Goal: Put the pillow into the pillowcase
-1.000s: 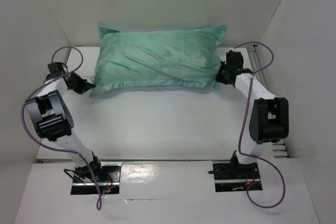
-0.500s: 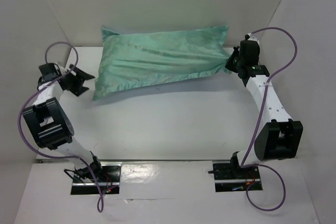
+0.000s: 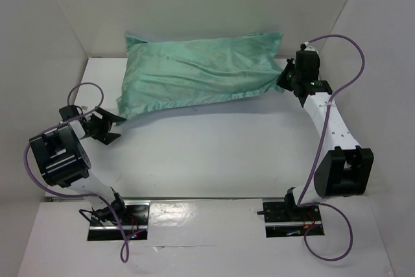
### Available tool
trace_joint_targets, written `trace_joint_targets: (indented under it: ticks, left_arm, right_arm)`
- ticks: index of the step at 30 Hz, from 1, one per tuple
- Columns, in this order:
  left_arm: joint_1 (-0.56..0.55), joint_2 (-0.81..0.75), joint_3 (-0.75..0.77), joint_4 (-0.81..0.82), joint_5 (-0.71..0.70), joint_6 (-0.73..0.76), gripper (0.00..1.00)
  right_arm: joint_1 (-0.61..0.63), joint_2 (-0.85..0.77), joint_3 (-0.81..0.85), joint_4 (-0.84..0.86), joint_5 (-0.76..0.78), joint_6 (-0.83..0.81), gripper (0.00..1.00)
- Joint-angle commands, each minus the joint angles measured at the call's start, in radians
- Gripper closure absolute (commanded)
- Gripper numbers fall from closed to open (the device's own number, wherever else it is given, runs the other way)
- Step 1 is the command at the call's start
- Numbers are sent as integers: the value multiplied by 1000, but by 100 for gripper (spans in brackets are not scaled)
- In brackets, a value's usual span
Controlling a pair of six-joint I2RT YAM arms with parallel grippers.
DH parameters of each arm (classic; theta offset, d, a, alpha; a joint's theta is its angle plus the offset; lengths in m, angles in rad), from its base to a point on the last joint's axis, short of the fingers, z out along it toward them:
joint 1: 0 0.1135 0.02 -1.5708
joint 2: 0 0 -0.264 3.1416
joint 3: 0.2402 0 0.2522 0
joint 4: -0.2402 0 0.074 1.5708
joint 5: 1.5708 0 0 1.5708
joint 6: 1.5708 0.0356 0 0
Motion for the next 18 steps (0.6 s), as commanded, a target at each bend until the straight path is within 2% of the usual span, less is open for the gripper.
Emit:
trace_joint_targets:
  ticks: [1, 4, 8, 11, 12, 14, 18]
  left_arm:
    - [21, 12, -102, 252, 154, -117, 12]
    - [21, 12, -171, 391, 217, -237, 13]
    - [21, 3, -227, 638, 226, -357, 13]
    - [21, 3, -254, 736, 237, -440, 16]
    - [21, 12, -268, 837, 251, -469, 16]
    - [21, 38, -290, 932, 251, -542, 21]
    - [21, 121, -267, 1043, 260, -592, 31]
  right_arm:
    - [-7, -4, 13, 12, -8, 1, 100]
    - [-7, -4, 13, 12, 1, -8, 100]
    - [-7, -4, 13, 3, 1, -8, 100]
    - [-7, -4, 13, 3, 1, -8, 100]
    - [-7, -4, 13, 3, -8, -8, 100]
    - [-7, -4, 13, 3, -8, -8, 100]
    - [-7, -4, 13, -10, -8, -8, 100]
